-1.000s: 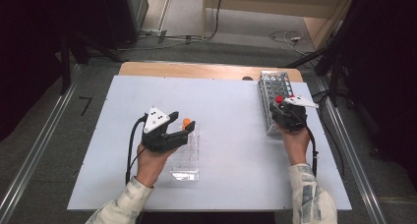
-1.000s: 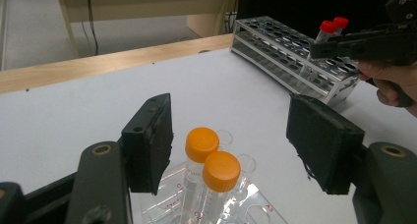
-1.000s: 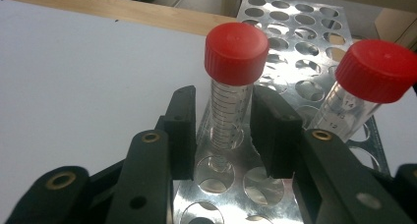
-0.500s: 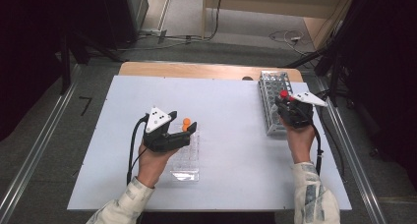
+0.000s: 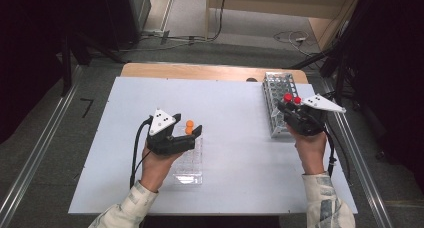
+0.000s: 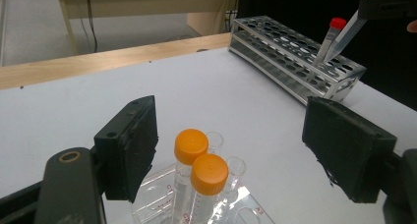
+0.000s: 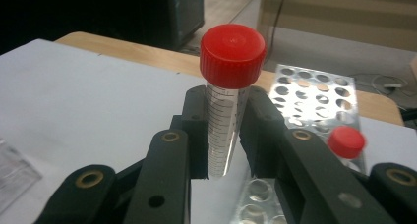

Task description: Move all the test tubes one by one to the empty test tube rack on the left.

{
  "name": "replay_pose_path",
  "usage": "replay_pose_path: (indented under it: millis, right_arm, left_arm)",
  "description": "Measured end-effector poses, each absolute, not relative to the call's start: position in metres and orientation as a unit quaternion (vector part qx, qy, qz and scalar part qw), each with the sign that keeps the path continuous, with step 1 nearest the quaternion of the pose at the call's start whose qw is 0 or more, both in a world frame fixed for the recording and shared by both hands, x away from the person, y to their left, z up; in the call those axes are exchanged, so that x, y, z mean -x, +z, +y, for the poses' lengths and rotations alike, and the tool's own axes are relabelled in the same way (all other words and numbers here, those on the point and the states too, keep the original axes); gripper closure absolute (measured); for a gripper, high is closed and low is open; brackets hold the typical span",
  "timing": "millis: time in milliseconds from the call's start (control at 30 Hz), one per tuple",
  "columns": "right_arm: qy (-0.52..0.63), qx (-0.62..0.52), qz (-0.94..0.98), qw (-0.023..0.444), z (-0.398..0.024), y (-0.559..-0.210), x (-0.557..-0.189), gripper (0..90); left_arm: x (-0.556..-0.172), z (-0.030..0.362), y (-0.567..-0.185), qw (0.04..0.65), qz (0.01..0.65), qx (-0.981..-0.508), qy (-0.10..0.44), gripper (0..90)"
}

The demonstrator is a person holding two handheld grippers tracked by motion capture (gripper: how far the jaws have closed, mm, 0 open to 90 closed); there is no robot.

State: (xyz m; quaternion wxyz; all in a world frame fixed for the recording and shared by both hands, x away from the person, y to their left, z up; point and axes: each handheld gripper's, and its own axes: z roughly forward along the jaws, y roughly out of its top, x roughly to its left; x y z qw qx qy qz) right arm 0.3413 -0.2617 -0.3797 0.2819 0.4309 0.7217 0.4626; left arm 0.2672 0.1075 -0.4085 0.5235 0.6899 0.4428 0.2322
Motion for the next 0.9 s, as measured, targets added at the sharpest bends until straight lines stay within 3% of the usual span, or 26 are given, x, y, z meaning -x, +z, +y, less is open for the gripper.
replay_pose_path:
  millis: [900]
  right_arm:
    - [0.452, -0.301, 0.824, 0.162, -0.165, -0.401, -0.297, 71.1]
  left_arm:
    - [-0.251, 0.086, -0.396, 0.556, 0.390, -0.710, 0.189, 31.0]
